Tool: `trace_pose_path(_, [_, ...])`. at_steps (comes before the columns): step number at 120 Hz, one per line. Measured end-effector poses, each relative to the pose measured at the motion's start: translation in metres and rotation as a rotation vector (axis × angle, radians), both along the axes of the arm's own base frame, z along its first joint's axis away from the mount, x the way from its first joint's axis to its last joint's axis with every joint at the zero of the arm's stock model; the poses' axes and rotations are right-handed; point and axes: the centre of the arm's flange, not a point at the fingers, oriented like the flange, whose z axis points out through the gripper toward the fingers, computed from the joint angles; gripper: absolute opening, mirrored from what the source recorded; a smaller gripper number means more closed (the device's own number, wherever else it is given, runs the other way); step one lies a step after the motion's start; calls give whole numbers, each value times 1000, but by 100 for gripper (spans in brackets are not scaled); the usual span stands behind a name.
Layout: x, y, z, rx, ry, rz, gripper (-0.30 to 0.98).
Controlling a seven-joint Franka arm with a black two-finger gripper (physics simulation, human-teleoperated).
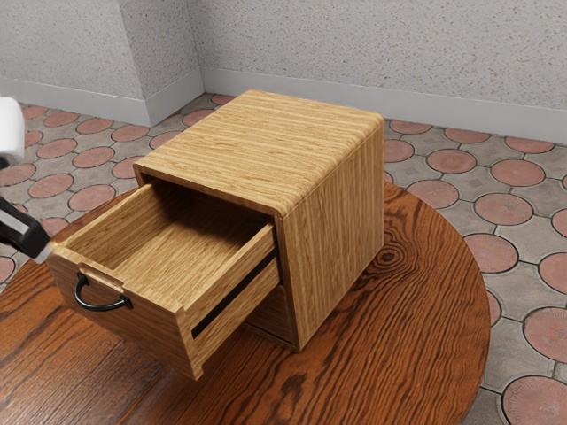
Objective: Push the drawer handle with one arm to close the drawer
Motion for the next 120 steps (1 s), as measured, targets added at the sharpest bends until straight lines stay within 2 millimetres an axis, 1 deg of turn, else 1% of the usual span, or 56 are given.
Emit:
trace_pose_path(6, [-8, 3, -13, -16, 12, 23, 19])
trace_pose_path(12, [-13, 6, -28, -34, 29, 48, 12])
trace_pose_path(20, [-19, 15, -56, -65, 66, 66, 5])
trace_pose_path(26, [-21, 19, -68, -88, 82, 80, 1])
trace_pose_path(39, [-15, 25, -99, -117, 139, 118, -4])
trace_pose_path(49, [-6, 34, -122, -153, 177, 150, -6])
trace_pose_path(62, [1, 37, -135, -173, 180, 174, -8])
trace_pose_path(69, [9, 38, -143, -178, 189, 191, -9])
trace_pose_path(87, [20, 40, -154, -190, 178, 216, -9])
trace_pose_path(120, [28, 43, -154, -197, 139, 209, -10])
